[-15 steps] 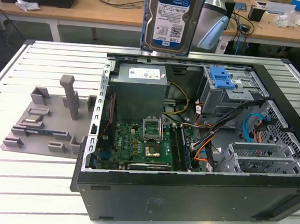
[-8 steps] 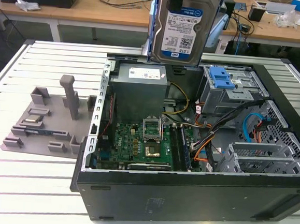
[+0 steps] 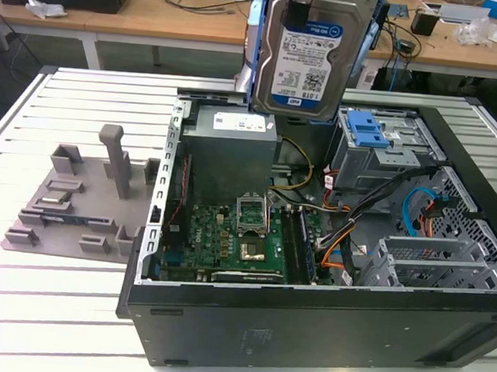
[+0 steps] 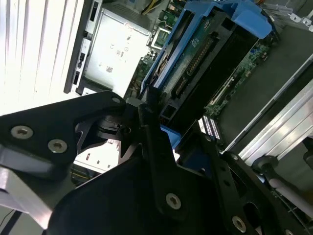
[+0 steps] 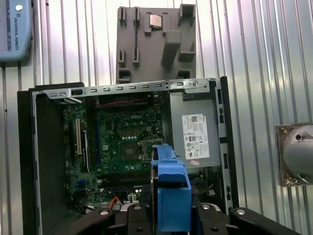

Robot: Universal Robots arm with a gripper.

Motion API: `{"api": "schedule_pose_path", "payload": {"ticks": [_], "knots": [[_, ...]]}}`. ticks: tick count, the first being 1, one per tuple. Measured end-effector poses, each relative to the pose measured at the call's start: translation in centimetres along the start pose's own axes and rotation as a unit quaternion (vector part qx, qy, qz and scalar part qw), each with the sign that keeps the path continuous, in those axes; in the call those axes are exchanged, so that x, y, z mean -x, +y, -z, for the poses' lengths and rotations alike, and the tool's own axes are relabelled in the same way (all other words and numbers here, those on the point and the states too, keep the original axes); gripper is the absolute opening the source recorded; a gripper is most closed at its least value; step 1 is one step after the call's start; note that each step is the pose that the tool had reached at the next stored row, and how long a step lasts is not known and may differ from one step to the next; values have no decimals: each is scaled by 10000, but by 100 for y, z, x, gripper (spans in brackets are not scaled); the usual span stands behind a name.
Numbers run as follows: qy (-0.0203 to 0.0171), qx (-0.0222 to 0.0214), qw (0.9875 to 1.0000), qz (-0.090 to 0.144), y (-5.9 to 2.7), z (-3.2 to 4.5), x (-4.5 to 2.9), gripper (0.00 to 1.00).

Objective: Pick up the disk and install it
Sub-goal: 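Pick up the disk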

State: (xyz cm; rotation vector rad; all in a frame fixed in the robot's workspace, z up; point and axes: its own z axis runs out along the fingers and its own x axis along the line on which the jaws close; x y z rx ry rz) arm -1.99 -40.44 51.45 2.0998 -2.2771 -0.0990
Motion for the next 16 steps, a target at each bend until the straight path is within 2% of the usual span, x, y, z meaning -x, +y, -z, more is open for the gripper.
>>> {"api": "schedule_pose_path", "payload": {"ticks": [2, 5, 8, 10, 16], "knots": [[0, 0, 10000, 0, -8, 0, -43, 37], [0, 0, 10000, 0, -28, 0, -156, 37], [0, 0, 10000, 0, -40, 0, -219, 37], [0, 0, 10000, 0, -54, 0, -289, 37], [0, 0, 10000, 0, -82, 0, -415, 37]]}}
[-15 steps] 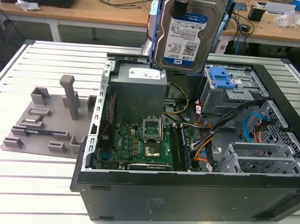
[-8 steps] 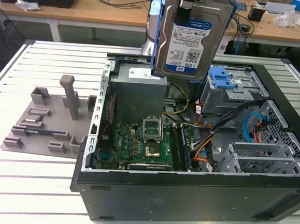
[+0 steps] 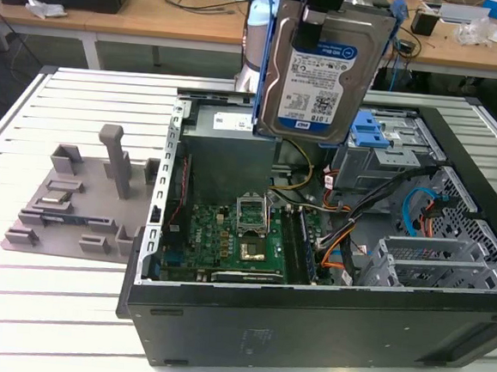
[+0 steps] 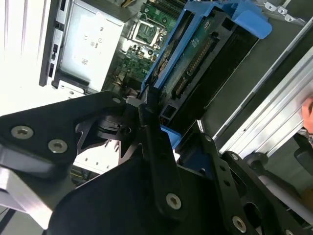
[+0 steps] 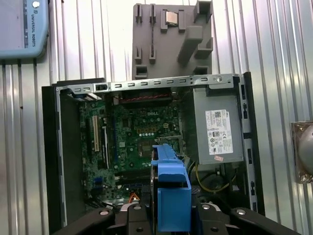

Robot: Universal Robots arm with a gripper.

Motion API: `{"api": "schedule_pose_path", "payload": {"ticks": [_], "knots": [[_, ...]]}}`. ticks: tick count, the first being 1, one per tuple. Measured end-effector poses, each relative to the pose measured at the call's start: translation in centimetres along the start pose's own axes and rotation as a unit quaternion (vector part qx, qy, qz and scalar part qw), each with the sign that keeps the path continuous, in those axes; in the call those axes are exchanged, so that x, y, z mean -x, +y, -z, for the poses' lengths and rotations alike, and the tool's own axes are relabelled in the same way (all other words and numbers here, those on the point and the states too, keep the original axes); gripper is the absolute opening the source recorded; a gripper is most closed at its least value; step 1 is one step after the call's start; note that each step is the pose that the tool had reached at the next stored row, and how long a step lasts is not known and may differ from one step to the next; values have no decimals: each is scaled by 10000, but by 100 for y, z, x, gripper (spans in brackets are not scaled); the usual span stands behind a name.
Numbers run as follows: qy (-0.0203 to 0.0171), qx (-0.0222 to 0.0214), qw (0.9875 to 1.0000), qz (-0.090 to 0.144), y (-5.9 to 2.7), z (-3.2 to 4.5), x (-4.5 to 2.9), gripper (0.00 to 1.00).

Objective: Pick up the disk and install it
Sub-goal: 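Pick up the disk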

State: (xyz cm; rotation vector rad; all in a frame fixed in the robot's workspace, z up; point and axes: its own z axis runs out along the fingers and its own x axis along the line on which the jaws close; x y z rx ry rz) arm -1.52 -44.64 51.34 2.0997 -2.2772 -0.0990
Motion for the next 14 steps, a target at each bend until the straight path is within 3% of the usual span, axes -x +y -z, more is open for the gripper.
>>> {"api": "schedule_pose_path", "payload": {"ticks": [8, 11, 14], "knots": [[0, 0, 10000, 0, -44, 1, -196, 37], [0, 0, 10000, 0, -72, 0, -333, 37], [0, 0, 10000, 0, -88, 0, -404, 37]]}}
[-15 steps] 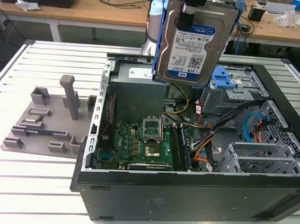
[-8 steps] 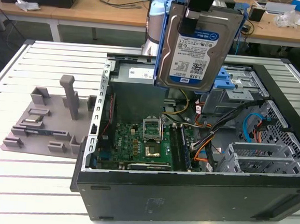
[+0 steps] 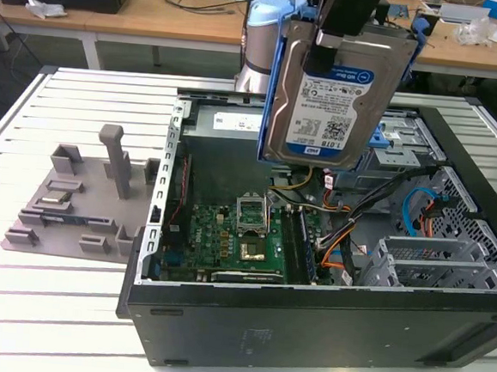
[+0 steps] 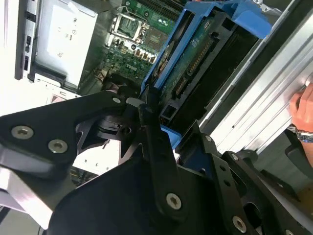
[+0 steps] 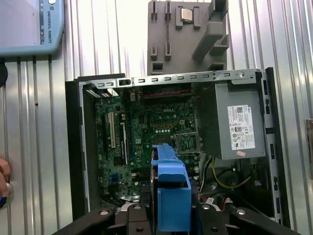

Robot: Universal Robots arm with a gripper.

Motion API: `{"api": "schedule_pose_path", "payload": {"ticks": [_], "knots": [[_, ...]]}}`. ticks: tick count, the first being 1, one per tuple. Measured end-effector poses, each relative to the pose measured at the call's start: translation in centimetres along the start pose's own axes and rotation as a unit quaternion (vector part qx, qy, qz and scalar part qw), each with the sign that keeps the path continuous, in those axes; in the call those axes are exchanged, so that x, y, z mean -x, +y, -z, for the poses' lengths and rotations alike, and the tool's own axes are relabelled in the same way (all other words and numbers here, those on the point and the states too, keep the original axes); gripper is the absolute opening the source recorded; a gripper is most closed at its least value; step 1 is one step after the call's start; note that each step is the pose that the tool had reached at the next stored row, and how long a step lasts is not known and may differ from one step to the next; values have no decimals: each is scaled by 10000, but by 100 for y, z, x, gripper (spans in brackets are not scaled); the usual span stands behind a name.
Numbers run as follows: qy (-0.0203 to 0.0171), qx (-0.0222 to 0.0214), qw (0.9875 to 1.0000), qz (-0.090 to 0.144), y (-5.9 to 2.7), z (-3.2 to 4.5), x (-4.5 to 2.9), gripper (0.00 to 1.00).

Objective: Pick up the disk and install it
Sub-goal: 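Pick up the disk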

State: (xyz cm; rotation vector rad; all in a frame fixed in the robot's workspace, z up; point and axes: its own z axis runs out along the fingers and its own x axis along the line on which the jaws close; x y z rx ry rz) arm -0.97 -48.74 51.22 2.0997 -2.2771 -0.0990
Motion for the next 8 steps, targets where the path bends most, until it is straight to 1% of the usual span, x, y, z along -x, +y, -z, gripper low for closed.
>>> {"api": "schedule_pose_path", "payload": {"ticks": [3, 5, 8], "knots": [[0, 0, 10000, 0, -15, -1, -58, 37], [-1, 0, 10000, 0, -35, -1, -139, 37], [0, 0, 10000, 0, -52, -2, -197, 37]]}}
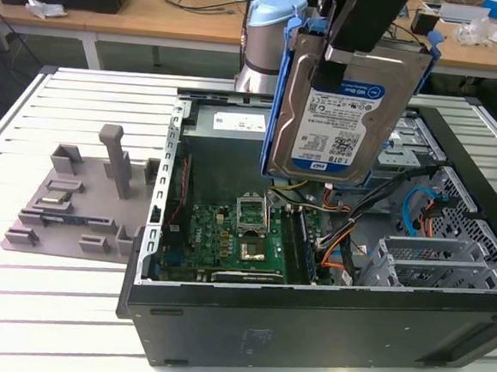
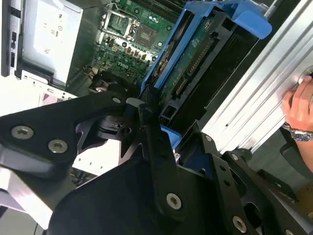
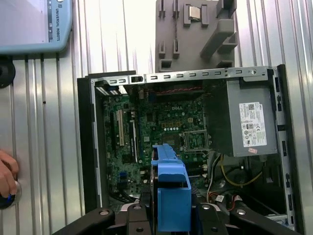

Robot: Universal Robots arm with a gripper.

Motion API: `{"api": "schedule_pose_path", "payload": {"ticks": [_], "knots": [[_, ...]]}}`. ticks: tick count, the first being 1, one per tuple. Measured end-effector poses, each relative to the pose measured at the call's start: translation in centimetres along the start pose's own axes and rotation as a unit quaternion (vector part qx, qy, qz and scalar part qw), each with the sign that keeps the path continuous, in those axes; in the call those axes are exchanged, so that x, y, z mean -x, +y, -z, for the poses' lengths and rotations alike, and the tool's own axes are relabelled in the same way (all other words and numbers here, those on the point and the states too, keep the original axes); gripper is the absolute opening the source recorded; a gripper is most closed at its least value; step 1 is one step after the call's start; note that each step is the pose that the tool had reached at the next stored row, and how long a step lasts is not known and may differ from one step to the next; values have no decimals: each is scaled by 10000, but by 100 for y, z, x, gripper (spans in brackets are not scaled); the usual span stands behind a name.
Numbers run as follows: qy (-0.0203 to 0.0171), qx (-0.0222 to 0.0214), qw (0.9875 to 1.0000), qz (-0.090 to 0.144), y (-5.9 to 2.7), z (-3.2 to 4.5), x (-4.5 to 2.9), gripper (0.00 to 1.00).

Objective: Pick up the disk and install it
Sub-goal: 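Pick up the disk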

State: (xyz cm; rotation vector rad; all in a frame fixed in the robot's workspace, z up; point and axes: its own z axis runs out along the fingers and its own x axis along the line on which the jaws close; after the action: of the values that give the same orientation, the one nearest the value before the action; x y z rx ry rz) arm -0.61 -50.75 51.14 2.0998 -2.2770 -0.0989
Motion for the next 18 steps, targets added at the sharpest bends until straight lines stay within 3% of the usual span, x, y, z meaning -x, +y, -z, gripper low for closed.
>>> {"api": "schedule_pose_path", "payload": {"ticks": [13, 18], "knots": [[-1, 0, 10000, 0, -86, -6, -238, 37], [0, 1, 10000, 0, -131, -8, -407, 37]]}}
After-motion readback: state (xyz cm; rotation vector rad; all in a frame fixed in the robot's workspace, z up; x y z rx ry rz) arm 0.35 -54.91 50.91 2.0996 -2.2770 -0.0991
